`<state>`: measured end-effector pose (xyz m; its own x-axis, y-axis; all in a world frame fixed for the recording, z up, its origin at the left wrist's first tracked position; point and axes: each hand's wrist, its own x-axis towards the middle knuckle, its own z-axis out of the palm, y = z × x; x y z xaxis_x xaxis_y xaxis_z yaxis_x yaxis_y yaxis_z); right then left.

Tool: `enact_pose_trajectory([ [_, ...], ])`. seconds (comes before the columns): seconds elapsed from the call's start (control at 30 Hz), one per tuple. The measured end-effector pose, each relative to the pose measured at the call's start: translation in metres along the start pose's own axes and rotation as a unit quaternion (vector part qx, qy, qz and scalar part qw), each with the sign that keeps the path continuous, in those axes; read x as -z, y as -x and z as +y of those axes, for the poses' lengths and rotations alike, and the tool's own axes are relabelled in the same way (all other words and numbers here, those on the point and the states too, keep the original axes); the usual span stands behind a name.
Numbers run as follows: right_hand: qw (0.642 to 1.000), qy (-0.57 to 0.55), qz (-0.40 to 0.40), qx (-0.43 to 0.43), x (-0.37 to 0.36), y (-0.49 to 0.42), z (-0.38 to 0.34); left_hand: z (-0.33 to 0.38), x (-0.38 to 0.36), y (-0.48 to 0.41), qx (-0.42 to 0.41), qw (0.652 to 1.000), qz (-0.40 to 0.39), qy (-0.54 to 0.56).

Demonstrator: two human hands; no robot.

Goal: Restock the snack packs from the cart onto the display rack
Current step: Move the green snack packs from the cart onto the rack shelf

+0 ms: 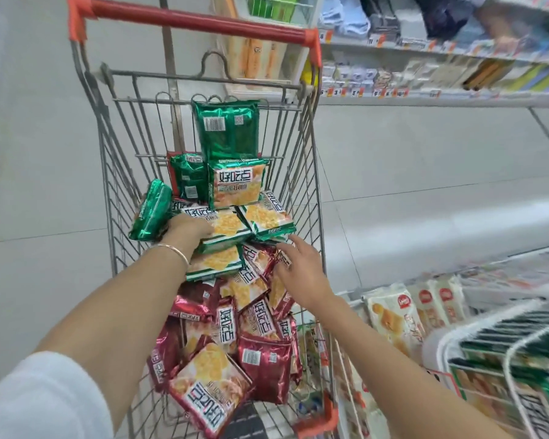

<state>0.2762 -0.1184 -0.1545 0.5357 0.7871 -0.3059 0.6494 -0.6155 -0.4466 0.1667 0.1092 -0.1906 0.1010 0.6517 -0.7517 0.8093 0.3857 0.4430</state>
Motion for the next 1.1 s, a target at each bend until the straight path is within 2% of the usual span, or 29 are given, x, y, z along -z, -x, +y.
enact_pose_trajectory([
  [0.2,0.996,-0.082,0.029,-0.005,0.010,-0.025,-0.016,-0.019,0.012,0.032,0.062,0.978,-0.126,0.154],
  [0.3,0.994,-0.088,0.066,-0.004,0.030,-0.055,-0.029,-0.054,0.026,0.051,0.040,0.968,-0.105,0.225],
  [0.4,0.996,-0.070,0.063,0.010,0.041,-0.098,-0.050,-0.086,0.038,0.078,0.030,0.941,-0.104,0.321],
  [0.47,0.988,-0.138,0.037,-0.050,0.044,-0.126,-0.067,-0.102,0.047,0.093,0.024,0.926,-0.101,0.364],
  [0.6,0.913,-0.356,-0.044,-0.193,0.031,-0.175,-0.076,-0.121,0.061,0.106,0.000,0.919,-0.104,0.381],
  [0.67,0.861,-0.450,-0.081,-0.221,0.020,-0.191,-0.073,-0.122,0.068,0.106,-0.009,0.914,-0.106,0.391],
  [0.7,0.853,-0.465,-0.081,-0.222,0.013,-0.197,-0.071,-0.123,0.071,0.105,-0.017,0.914,-0.108,0.390],
  [0.77,0.889,-0.400,-0.059,-0.216,-0.001,-0.201,-0.066,-0.122,0.074,0.102,-0.034,0.919,-0.103,0.378],
  [0.83,0.939,-0.292,-0.040,-0.176,-0.007,-0.192,-0.059,-0.123,0.074,0.100,-0.040,0.924,-0.087,0.371],
  [0.87,0.953,-0.266,-0.034,-0.141,-0.002,-0.177,-0.061,-0.123,0.073,0.101,-0.043,0.922,-0.077,0.377],
  [0.93,0.953,-0.284,-0.032,-0.103,0.006,-0.149,-0.055,-0.122,0.070,0.103,-0.050,0.917,-0.059,0.390],
  [0.97,0.940,-0.325,-0.029,-0.100,0.011,-0.134,-0.052,-0.119,0.069,0.106,-0.051,0.918,-0.047,0.391],
  [1.03,0.881,-0.456,-0.027,-0.125,0.025,-0.113,-0.042,-0.114,0.068,0.113,-0.070,0.923,-0.022,0.379],
  [1.1,0.828,-0.537,-0.090,-0.130,0.040,-0.086,-0.043,-0.108,0.066,0.121,-0.083,0.929,-0.008,0.360],
])
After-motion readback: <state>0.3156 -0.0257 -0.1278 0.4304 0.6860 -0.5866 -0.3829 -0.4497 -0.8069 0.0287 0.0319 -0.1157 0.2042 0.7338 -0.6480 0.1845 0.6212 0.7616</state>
